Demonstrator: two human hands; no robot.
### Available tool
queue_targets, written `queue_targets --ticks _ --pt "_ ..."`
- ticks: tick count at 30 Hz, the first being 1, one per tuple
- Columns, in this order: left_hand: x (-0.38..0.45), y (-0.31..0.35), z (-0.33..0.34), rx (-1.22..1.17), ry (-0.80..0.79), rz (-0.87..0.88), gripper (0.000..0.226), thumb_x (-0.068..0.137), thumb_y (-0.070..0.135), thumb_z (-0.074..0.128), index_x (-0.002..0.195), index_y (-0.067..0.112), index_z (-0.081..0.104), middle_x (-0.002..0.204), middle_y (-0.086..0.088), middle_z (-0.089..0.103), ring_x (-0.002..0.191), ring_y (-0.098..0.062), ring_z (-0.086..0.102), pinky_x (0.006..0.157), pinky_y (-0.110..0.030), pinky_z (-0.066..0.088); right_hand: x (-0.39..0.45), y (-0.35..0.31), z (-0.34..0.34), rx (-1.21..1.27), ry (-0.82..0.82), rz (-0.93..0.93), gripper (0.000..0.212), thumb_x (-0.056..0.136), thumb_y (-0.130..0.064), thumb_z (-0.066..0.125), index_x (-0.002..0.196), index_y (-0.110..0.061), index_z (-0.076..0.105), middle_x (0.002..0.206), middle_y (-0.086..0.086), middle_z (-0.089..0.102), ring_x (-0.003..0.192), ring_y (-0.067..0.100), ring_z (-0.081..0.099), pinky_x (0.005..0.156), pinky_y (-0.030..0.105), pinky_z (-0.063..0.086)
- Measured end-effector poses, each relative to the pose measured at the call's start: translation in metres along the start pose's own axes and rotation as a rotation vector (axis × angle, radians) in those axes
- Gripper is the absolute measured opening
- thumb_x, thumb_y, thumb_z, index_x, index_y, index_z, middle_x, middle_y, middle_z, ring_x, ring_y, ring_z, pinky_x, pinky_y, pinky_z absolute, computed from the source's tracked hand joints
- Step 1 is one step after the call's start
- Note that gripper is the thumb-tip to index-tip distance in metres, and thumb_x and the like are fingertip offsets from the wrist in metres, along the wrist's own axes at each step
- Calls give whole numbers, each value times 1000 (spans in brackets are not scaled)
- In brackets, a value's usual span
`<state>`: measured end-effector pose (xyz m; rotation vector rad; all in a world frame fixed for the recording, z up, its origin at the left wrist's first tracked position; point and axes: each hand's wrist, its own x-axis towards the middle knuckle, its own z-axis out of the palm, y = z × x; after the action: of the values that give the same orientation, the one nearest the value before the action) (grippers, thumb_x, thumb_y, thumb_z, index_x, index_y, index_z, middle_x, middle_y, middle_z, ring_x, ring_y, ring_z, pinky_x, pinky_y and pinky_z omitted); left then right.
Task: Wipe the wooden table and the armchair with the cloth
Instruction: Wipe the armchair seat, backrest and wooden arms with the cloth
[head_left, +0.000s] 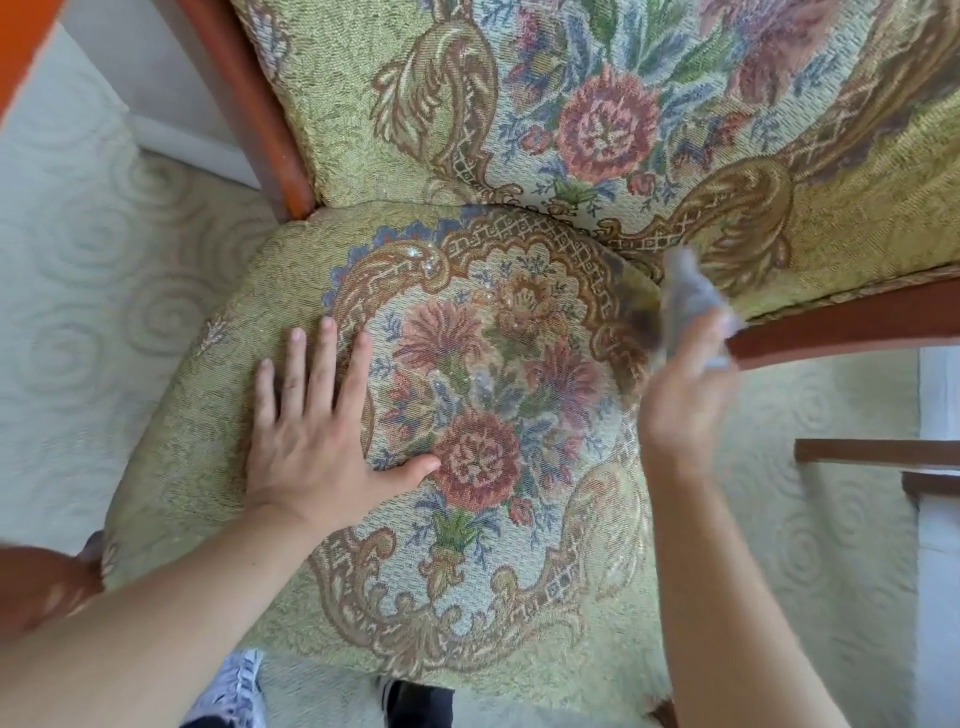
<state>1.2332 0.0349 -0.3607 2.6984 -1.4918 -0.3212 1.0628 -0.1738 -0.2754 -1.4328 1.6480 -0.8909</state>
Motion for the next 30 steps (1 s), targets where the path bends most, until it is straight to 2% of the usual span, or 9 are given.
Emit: queue_targets --ticks 1,2,4,5,9,15,21,26,30 --pt "0 0 0 3 3 2 129 68 102 23 162 16 -3 168 -15 -5 155 -36 -1 121 -61 14 -4 10 14 -115 -96 16 61 106 -48 27 134 -5 59 134 9 64 133 24 53 106 39 44" --pt "0 0 0 4 4 3 129 68 102 23 162 16 -3 168 -15 -5 155 -36 -1 121 -60 14 -7 19 27 -263 -164 28 59 107 -47 23 144 -9 48 151 12 48 146 29 34 119 44 28" --pt "1 0 1 -1 11 6 130 68 102 23 162 16 -2 168 -16 -5 155 -36 -1 121 -59 12 -11 28 49 -493 -229 -55 54 108 -42 14 153 -21 34 165 4 21 154 28 5 125 40 -2" --pt "1 1 2 -3 18 8 130 68 102 23 162 15 -2 168 -16 -5 155 -36 -1 121 -57 11 -12 28 57 -531 -238 -108 56 106 -41 11 154 -22 33 166 3 18 154 29 2 124 39 -6" --pt "0 2 1 -11 17 10 130 68 102 22 161 15 -3 168 -16 -7 155 -36 -4 122 -58 10 -19 15 91 -591 -380 -267 64 101 -45 8 153 -20 35 164 6 23 154 30 5 122 37 -6" --pt "0 2 2 9 33 -5 129 69 102 23 162 14 5 168 -17 -2 155 -36 2 121 -60 16 -33 -12 146 -560 -707 -496 49 109 -40 16 153 -28 35 165 1 19 154 23 1 121 32 -9" --pt "-1 -1 2 -29 21 6 131 67 103 26 162 16 4 169 -15 -1 155 -35 2 122 -58 12 -39 2 96 -498 -928 -678 48 109 -41 17 148 -33 43 163 -7 25 154 13 4 125 32 -3" --pt "0 -2 1 -49 24 1 131 65 103 25 162 18 2 169 -14 -1 156 -34 1 123 -54 6 -63 42 35 -520 -920 -715 45 109 -37 22 146 -33 46 162 -11 28 153 8 6 125 30 1" --pt "0 -2 2 -46 28 13 130 66 103 24 162 18 0 169 -15 -2 155 -35 1 123 -54 6 -78 59 -1 -532 -849 -638 45 108 -41 20 144 -37 48 161 -15 29 153 6 9 125 30 3"
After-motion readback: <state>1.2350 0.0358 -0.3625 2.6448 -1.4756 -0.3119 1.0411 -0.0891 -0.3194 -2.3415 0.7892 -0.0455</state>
